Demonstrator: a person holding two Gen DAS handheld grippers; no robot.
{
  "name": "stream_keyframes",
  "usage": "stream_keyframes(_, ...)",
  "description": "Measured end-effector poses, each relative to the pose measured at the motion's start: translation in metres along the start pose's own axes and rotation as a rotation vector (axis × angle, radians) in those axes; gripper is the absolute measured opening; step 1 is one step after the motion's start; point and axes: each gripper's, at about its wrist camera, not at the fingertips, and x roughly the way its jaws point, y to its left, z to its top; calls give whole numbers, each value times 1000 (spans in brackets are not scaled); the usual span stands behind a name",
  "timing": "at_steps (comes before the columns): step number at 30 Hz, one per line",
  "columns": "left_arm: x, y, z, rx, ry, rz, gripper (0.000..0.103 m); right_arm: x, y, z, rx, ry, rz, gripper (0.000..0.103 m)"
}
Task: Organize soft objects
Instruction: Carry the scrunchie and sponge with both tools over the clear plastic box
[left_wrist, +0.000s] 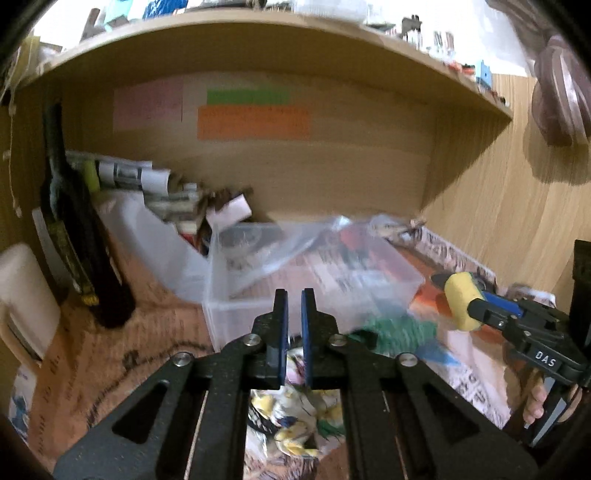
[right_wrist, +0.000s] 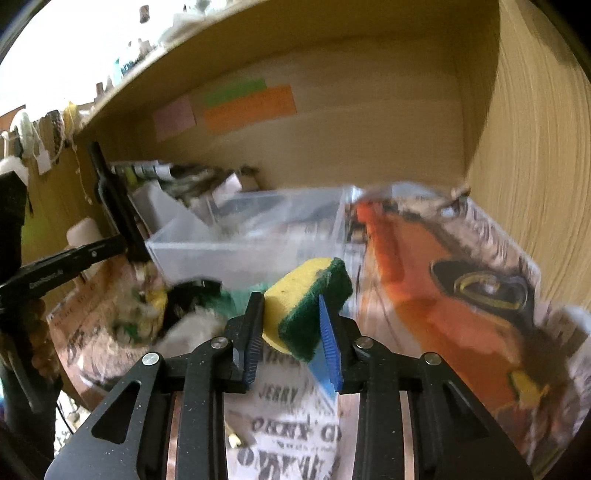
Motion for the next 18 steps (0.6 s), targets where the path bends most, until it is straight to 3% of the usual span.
stream_keyframes(4, 3, 5, 10, 8, 10, -4, 8, -2, 5, 15, -22, -49, 7, 27)
stream_keyframes(8, 11, 9, 0, 19, 71, -21, 36, 3, 6, 20, -27, -49, 27, 27)
stream_keyframes(10, 18, 10, -10, 25, 112, -22, 42, 7, 6, 21, -26, -40, 37, 28)
stream_keyframes(18, 50, 17, -47, 23, 299, -72, 43, 15, 5, 20, -26, -21, 48, 28)
